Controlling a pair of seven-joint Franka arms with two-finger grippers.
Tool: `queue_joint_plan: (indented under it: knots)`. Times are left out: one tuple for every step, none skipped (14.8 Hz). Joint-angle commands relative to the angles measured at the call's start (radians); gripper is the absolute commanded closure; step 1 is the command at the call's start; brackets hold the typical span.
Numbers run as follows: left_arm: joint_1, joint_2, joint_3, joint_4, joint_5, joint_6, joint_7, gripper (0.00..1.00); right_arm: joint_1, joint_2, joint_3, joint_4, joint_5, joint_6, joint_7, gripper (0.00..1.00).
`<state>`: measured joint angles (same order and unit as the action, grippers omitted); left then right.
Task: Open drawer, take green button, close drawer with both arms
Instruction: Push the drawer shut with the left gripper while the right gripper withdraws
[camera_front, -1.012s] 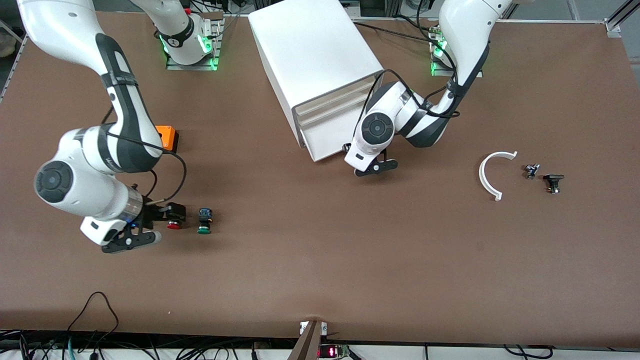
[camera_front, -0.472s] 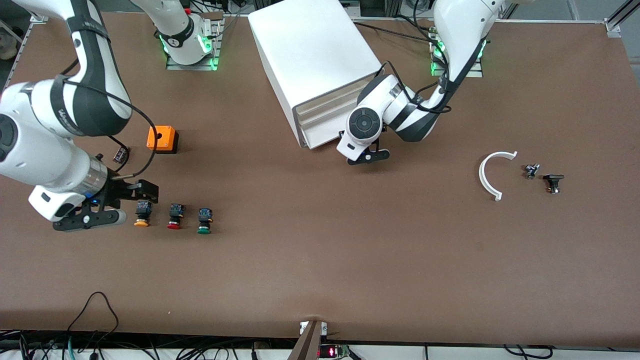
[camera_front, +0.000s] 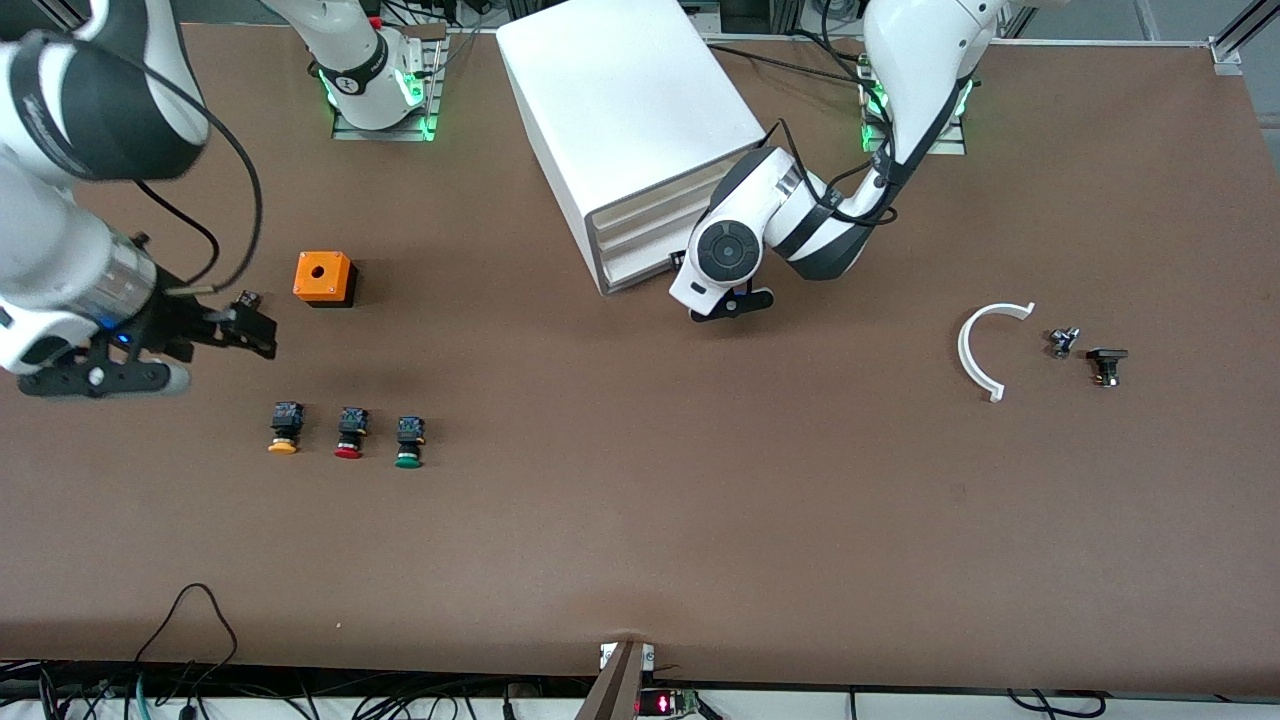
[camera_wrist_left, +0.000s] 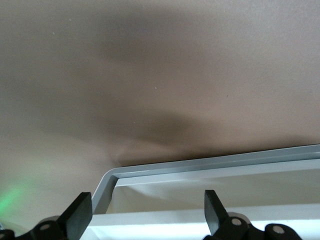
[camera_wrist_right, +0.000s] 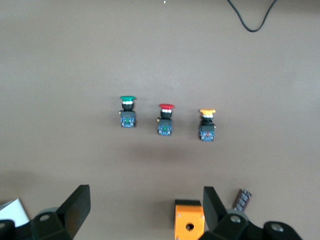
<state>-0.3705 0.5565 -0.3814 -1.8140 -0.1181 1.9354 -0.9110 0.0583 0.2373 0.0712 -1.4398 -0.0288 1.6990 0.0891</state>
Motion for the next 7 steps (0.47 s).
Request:
queue_joint_plan:
  knots:
    - [-0.001,0.013,-0.011,0.004,-0.015,-0.015,-0.006,0.01,-0.057,-0.09,0.045,-0.039,-0.016,-0.062,0.02,0.0]
    - [-0.001,0.013,-0.011,0.004,-0.015,-0.015,-0.006,0.01,-0.069,-0.113,0.045,-0.045,-0.01,-0.082,0.02,0.0]
    - [-0.001,0.013,-0.011,0.002,-0.015,-0.015,-0.006,0.01,-0.077,-0.131,0.047,-0.05,-0.01,-0.096,0.021,0.0]
    - [-0.001,0.013,-0.013,0.002,-0.015,-0.015,-0.006,0.01,-0.078,-0.151,0.047,-0.053,-0.007,-0.105,0.021,0.0]
    - [-0.002,0.013,-0.013,0.004,-0.015,-0.015,-0.006,0.01,-0.078,-0.171,0.047,-0.06,-0.008,-0.113,0.02,0.0]
    - [-0.001,0.013,-0.023,0.004,-0.015,-0.015,-0.006,0.01,-0.077,-0.196,0.045,-0.073,-0.006,-0.124,0.02,0.0]
    - [0.001,0.013,-0.027,0.005,-0.017,-0.015,-0.006,0.01,-0.075,-0.222,0.044,-0.092,-0.006,-0.128,0.021,0.0]
